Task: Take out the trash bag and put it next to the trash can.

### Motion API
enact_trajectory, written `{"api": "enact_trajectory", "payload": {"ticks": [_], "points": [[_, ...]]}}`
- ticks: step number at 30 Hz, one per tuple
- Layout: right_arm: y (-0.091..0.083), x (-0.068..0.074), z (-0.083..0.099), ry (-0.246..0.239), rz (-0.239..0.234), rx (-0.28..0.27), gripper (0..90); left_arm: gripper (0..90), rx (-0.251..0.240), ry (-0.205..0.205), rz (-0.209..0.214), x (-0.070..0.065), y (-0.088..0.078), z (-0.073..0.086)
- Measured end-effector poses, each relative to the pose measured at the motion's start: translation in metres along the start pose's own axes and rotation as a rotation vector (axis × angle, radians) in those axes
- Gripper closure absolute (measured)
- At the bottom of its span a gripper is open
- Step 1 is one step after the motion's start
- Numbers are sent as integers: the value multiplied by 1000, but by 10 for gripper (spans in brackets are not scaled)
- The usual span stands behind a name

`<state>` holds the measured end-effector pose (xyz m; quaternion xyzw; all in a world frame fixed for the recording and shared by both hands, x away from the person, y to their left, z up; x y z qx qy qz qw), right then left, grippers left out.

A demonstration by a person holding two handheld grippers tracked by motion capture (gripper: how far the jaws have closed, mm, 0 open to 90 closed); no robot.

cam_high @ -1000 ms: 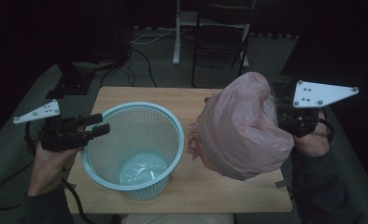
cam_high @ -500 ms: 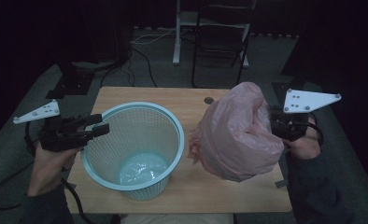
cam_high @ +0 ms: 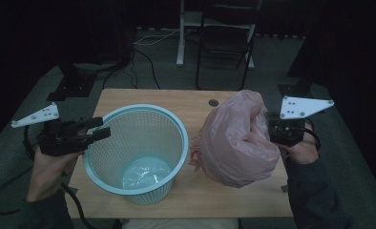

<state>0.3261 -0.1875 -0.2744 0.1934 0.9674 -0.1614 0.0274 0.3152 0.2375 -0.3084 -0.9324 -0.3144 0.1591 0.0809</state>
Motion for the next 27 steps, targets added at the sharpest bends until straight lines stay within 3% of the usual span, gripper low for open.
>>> {"api": "enact_trajectory", "payload": {"ticks": [27], "points": [[13,-1,27,48,-24,3,879,411,7,-7,3,2,1,2]]}}
Point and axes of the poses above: each handheld gripper's, and its own axes: y roughly forward along the jaws, z roughly out of its underside, x roughly to its left, the point moved 7 cm from there along y, roughly forward along the jaws, and after that the axes turned 2 degrees about -x, right-handed, at the moved point
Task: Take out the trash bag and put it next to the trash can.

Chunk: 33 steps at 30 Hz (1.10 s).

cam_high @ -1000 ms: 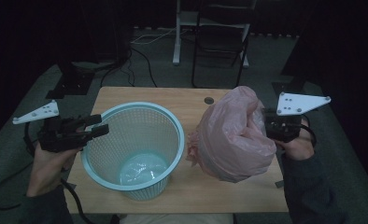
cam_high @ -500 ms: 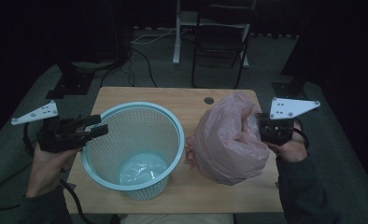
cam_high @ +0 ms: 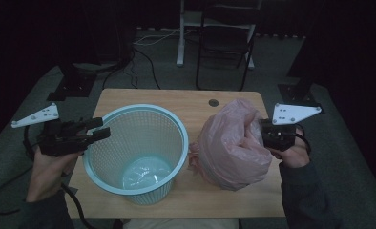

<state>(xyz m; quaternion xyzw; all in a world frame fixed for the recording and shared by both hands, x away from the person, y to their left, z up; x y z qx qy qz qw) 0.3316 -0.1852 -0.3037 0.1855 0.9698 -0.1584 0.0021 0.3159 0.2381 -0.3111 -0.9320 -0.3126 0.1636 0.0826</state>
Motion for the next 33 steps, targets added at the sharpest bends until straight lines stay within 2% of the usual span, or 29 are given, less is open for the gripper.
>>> {"api": "enact_trajectory", "payload": {"ticks": [15,33], "points": [[7,0,6,8,-14,14,879,411,4,-4,2,1,1,1],[13,-4,21,40,-23,37,879,411,6,-4,3,0,1,1]]}}
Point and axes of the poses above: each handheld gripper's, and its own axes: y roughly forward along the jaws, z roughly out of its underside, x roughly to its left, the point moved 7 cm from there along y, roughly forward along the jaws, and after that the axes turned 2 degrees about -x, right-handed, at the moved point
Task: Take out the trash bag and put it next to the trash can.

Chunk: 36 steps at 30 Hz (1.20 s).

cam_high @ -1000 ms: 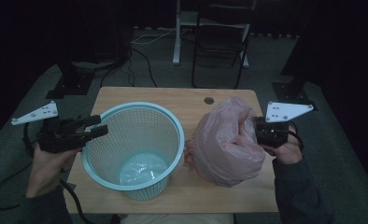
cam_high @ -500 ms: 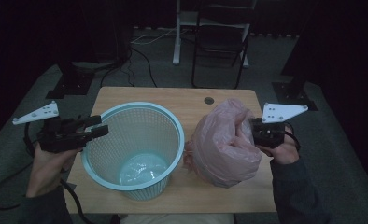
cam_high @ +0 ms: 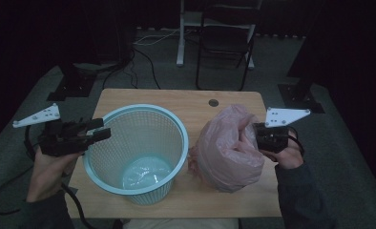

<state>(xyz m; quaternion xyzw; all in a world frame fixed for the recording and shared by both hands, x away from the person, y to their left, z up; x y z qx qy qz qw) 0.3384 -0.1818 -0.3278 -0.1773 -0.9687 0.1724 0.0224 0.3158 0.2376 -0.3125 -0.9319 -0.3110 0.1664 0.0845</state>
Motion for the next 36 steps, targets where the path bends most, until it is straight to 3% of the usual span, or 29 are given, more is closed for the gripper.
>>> {"api": "enact_trajectory", "payload": {"ticks": [20,36], "points": [[19,-14,21,36,21,64,875,411,0,-3,-1,0,0,0],[40,-32,41,57,79,137,870,410,1,-5,-2,1,0,1]]}}
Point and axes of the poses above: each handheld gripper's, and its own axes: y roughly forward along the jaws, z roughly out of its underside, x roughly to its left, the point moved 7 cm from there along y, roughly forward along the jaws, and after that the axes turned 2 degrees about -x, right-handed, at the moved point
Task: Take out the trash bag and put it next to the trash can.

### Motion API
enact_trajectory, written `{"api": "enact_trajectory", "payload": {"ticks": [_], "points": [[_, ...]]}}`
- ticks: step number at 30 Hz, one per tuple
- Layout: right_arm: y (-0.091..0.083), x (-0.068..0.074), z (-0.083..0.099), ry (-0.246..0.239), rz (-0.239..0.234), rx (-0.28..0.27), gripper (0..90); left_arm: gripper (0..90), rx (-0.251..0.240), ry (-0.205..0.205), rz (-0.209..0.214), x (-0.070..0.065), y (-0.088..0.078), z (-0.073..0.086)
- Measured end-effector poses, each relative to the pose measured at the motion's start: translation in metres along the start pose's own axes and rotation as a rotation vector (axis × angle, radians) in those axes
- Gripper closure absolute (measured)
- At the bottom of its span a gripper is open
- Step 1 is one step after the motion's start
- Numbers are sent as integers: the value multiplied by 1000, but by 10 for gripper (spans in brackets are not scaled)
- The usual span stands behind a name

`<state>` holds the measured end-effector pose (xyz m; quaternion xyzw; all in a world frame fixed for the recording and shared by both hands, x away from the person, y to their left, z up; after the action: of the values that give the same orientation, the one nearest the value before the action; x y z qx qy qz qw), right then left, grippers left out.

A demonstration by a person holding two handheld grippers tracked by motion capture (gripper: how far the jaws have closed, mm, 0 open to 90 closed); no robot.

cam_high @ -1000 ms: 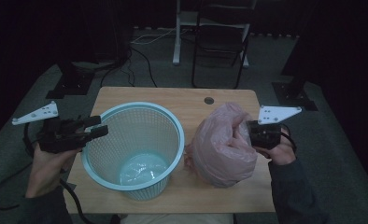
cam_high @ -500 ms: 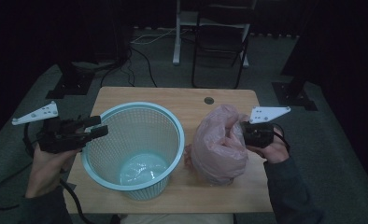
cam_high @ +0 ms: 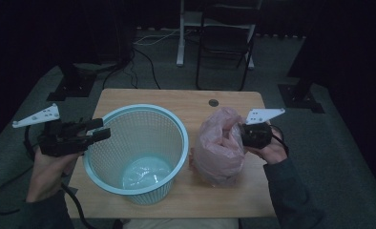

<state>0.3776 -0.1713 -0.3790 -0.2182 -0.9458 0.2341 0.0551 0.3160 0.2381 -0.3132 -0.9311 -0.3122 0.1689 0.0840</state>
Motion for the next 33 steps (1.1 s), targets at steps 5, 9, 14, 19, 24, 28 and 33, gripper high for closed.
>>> {"api": "enact_trajectory", "payload": {"ticks": [5,9,14,19,24,28,33], "points": [[10,-4,-1,-15,20,26,870,410,2,0,0,0,0,0],[21,-4,4,-27,22,66,863,410,-2,-1,-1,1,-1,0],[30,-6,16,-17,19,103,858,410,-3,-1,-1,1,-1,0],[34,-9,24,3,14,116,848,410,7,-4,0,1,1,1],[38,-12,31,27,1,126,761,409,12,-6,2,1,2,2],[40,-14,34,36,3,137,615,409,8,-8,1,2,1,2],[36,-15,37,34,27,153,463,409,8,-10,-1,2,1,2]]}}
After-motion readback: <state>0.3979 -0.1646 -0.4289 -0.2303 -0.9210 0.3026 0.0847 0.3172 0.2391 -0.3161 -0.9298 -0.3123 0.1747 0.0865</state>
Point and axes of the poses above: each handheld gripper's, and its own axes: y roughly forward along the jaws, z roughly out of its underside, x roughly to its left, the point moved 7 cm from there along y, roughly forward along the jaws, and after that the axes turned 2 degrees about -x, right-handed, at the moved point
